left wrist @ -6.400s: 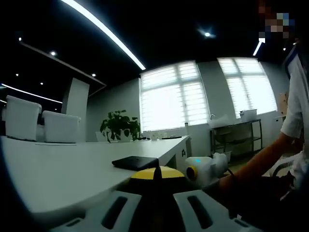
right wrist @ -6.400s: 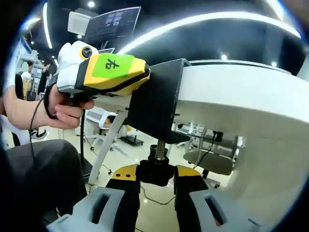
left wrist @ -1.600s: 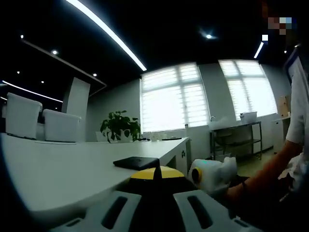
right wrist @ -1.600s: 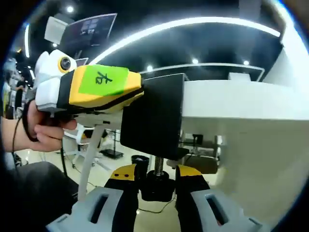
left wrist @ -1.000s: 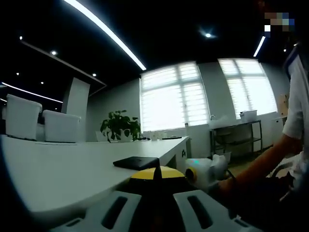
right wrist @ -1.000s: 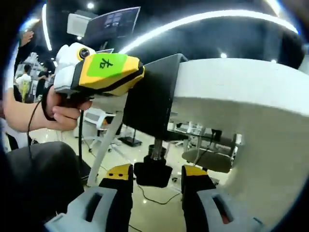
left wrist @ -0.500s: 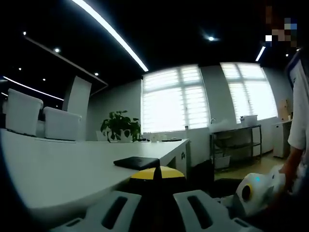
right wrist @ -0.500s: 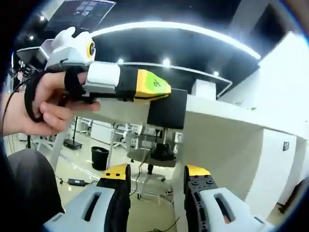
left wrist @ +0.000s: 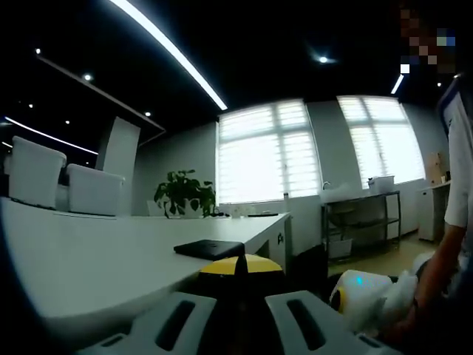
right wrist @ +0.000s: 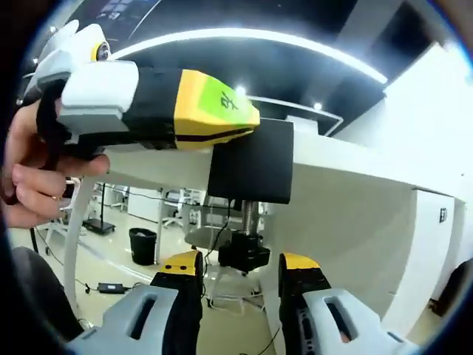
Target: Clamp the fixed fixture on the desktop, loosen the retaining clip, secure it to the edge of the desk, and tighten the retaining clip.
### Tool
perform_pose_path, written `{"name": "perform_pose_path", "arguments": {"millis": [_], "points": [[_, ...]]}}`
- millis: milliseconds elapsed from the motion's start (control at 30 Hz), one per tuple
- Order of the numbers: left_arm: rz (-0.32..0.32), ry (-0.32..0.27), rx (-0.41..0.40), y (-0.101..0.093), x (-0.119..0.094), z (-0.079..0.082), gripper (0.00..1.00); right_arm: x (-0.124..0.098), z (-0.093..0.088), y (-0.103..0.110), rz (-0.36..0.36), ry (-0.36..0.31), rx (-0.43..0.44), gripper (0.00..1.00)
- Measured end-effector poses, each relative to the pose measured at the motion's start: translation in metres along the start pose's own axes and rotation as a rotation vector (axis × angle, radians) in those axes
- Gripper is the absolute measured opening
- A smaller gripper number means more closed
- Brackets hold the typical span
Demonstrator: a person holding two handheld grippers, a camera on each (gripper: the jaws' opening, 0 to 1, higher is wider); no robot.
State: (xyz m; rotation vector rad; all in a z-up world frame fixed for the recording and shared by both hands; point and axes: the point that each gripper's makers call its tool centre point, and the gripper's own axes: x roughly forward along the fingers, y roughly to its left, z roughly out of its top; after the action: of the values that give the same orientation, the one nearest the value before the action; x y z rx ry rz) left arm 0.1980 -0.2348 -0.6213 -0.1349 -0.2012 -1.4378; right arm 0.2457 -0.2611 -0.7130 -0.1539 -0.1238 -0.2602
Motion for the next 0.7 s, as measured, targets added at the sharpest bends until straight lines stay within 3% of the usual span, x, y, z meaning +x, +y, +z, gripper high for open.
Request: {"name": "perform_pose_path", "arguments": {"millis": [67, 133, 333, 567, 700], "points": [[-0.001, 0.0, -0.002, 0.0, 0.0, 0.0, 0.03, 0.003, 0.001, -0.001, -0.007, -0.004, 0.011, 0.38], [-0.002, 0.001, -0.003, 0.0, 0.0, 0.0, 0.03, 0.012, 0.001, 0.002, 0.002, 0.0, 0.006, 0.28], [-0.002, 0.011, 0.008, 0.0, 0.001, 0.0, 0.03, 0.015, 0.0, 0.003, 0.023, 0.018, 0.003, 0.28], [-0.003, 0.011, 0.01, 0.001, 0.001, 0.0, 0.03, 0.017, -0.002, 0.007, 0.177, 0.012, 0.036, 0.28], [-0.004, 0.012, 0.01, 0.001, 0.001, 0.0, 0.03, 0.021, -0.001, 0.013, 0.305, 0.021, 0.017, 0.28]]}}
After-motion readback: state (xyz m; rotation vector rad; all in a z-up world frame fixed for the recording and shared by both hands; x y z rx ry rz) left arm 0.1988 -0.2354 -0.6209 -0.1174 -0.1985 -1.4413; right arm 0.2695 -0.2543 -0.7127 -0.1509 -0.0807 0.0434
